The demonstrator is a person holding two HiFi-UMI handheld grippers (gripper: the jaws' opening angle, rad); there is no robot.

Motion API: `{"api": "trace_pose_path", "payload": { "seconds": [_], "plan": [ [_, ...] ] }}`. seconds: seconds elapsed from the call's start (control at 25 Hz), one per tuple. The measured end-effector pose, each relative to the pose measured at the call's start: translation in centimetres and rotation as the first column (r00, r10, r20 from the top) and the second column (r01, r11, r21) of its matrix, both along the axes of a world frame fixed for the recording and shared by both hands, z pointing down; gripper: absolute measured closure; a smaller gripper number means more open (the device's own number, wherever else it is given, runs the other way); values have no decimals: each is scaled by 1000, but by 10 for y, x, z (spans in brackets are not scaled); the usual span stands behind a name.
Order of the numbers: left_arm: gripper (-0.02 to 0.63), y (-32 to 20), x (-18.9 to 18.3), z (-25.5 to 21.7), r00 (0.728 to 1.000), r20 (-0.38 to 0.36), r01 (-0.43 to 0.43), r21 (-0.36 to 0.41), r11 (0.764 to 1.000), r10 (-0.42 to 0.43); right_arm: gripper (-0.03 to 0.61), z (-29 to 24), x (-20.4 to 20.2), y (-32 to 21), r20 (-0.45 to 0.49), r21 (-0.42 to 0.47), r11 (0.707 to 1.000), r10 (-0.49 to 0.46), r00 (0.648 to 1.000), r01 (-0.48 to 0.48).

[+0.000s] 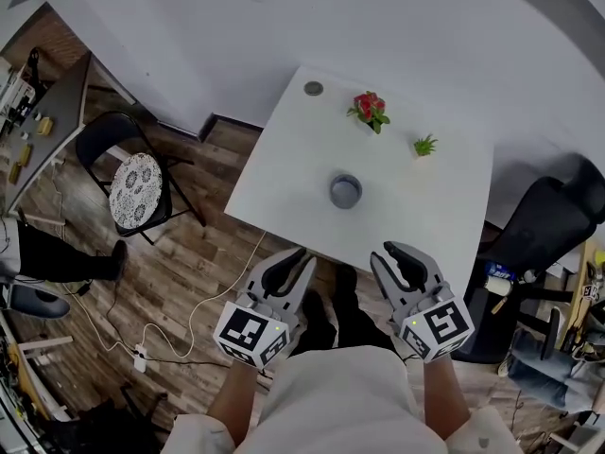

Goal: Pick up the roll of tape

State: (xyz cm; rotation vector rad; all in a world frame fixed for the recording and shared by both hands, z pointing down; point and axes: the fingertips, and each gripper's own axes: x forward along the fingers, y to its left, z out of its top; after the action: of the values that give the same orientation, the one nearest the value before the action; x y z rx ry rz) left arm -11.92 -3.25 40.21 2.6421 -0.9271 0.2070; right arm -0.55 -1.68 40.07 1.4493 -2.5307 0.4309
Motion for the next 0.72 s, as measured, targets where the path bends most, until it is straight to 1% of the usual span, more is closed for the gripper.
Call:
{"api": "trace_pose_path", "payload": {
  "seconds": [0.2, 0.4, 0.56, 0.72],
  "plan": [
    [551, -16, 8, -1, 1000, 8, 19, -2, 1000, -19, 469, 19, 4, -26, -9, -41, 999, -32, 999, 32],
    [551, -30, 11, 3, 998, 19, 56, -17, 998, -56, 469, 43, 6, -50, -23, -86, 993, -79, 997, 77],
    [551, -44, 14, 7, 995, 29, 94, -31, 995, -93, 471, 69, 7, -71, -63, -125, 984, -133, 989, 125],
    [551, -57, 17, 11, 992, 37, 126, -41, 991, -125, 471, 92, 5, -88, -75, -163, 972, -185, 980, 171]
  ]
}}
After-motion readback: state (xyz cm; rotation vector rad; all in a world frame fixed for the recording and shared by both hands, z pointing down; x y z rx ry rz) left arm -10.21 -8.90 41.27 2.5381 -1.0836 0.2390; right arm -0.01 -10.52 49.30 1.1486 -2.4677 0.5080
